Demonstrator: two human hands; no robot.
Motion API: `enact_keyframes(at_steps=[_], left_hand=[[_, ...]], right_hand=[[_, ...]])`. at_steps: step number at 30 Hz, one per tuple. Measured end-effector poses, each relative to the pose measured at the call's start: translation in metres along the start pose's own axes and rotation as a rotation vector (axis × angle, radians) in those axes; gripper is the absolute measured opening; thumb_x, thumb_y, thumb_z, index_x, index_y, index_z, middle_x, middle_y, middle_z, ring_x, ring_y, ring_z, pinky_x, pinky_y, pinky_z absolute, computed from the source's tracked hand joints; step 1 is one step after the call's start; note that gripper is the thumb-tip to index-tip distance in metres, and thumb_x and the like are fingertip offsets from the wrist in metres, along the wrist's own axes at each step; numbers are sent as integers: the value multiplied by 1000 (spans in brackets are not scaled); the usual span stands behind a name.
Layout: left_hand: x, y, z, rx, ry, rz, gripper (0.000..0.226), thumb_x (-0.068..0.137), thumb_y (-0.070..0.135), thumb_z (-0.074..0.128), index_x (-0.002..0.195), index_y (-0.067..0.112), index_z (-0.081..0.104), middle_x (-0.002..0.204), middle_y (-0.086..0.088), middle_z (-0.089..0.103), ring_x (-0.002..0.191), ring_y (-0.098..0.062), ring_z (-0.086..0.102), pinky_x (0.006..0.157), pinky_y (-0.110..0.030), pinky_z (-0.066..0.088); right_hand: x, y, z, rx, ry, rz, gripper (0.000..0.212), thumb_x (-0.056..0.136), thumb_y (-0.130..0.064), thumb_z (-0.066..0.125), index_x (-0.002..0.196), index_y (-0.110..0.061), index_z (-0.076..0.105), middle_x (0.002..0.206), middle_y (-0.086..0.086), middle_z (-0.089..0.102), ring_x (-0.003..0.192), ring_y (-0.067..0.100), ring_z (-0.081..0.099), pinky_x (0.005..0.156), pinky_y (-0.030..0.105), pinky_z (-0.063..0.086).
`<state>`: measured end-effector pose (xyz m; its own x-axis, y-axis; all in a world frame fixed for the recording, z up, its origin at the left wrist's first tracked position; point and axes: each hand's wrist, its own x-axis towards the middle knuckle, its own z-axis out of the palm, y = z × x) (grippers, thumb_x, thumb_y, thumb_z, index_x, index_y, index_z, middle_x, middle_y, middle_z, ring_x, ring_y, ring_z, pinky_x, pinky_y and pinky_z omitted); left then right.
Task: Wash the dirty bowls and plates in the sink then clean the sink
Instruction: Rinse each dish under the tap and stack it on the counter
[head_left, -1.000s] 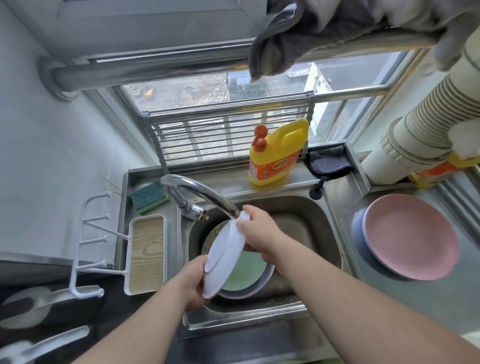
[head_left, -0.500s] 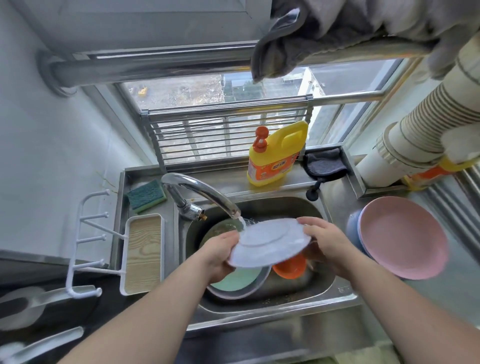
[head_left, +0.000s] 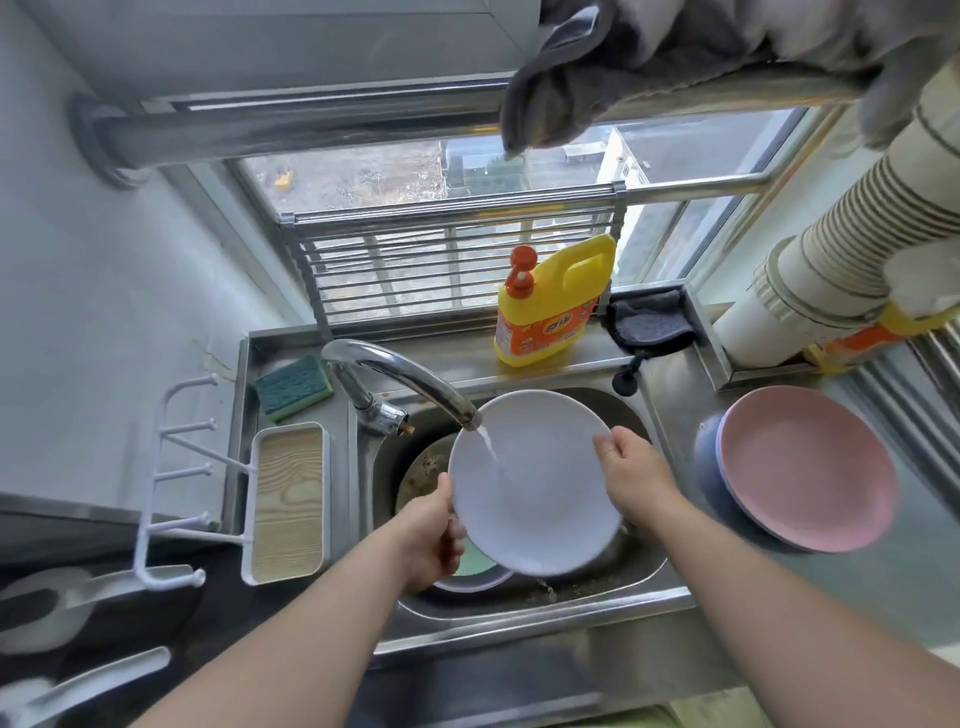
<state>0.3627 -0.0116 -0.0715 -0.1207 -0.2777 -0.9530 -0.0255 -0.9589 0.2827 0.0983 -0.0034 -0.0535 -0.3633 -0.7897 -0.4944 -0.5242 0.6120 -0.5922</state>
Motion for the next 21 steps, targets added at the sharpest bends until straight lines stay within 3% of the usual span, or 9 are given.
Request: enact_keyframes(at_steps=[3, 6, 8, 10, 12, 16, 18, 19, 21], left_hand=[[3, 2, -6, 142, 115, 188, 41, 109, 50, 44, 114, 18, 69, 82, -2, 58, 66, -15, 45, 59, -28, 38], [-9, 11, -12, 98, 107, 299, 29, 107, 37, 52, 118, 14, 67, 116, -9, 72, 101, -28, 70, 84, -44, 61], [-14, 18, -15, 72, 114, 309, 24, 106, 31, 52, 120, 15, 61, 121, -14, 66, 105, -34, 70, 76, -44, 64], [-15, 26, -20, 70, 151, 324, 19, 106, 29, 50, 121, 18, 54, 121, -13, 59, 102, -34, 67, 62, -39, 60], [-14, 32, -29, 83, 207, 352, 18, 109, 31, 46, 119, 17, 52, 117, -14, 59, 95, -31, 63, 55, -34, 54], [-6, 28, -44, -70, 178, 330, 26, 113, 31, 45, 128, 16, 60, 121, -15, 74, 103, -34, 73, 82, -47, 60], [-2, 22, -40, -195, 123, 272, 27, 113, 35, 44, 134, 25, 59, 125, -7, 75, 110, -32, 73, 86, -49, 60], [-2, 20, -34, -240, 122, 240, 26, 113, 38, 43, 133, 28, 58, 124, -4, 75, 110, -31, 72, 84, -47, 60], [-2, 17, -20, -320, 113, 181, 27, 112, 42, 46, 130, 28, 61, 121, -4, 75, 108, -31, 71, 81, -45, 60]], right_hand=[[-4, 17, 29, 293, -22, 224, 36, 107, -34, 44, 89, -5, 56, 89, 19, 63, 79, 29, 54, 69, 38, 40], [-3, 35, 67, 509, -125, 447, 31, 104, -31, 50, 102, -6, 68, 93, 15, 73, 86, 29, 68, 80, 37, 56], [-3, 42, 91, 539, -191, 560, 34, 101, -34, 54, 111, -7, 71, 100, 12, 76, 95, 35, 72, 94, 48, 60], [-5, 38, 111, 565, -212, 626, 41, 100, -36, 55, 122, -4, 66, 109, 12, 74, 103, 36, 70, 101, 46, 56], [-15, 18, 116, 717, -255, 683, 33, 105, -35, 51, 121, -9, 63, 111, 10, 73, 103, 33, 69, 98, 42, 56], [-20, -11, 103, 851, -256, 555, 26, 106, -36, 45, 111, -25, 68, 108, 6, 76, 101, 31, 72, 88, 52, 60], [-18, -18, 88, 733, -199, 366, 24, 107, -37, 43, 100, -28, 65, 104, 4, 70, 98, 25, 65, 87, 41, 57], [-18, -22, 80, 651, -153, 260, 26, 107, -35, 42, 94, -26, 63, 95, 4, 68, 91, 21, 60, 80, 34, 52], [-15, -25, 60, 554, -81, 88, 30, 110, -29, 42, 89, -21, 62, 82, -1, 64, 81, 17, 53, 69, 30, 42]])
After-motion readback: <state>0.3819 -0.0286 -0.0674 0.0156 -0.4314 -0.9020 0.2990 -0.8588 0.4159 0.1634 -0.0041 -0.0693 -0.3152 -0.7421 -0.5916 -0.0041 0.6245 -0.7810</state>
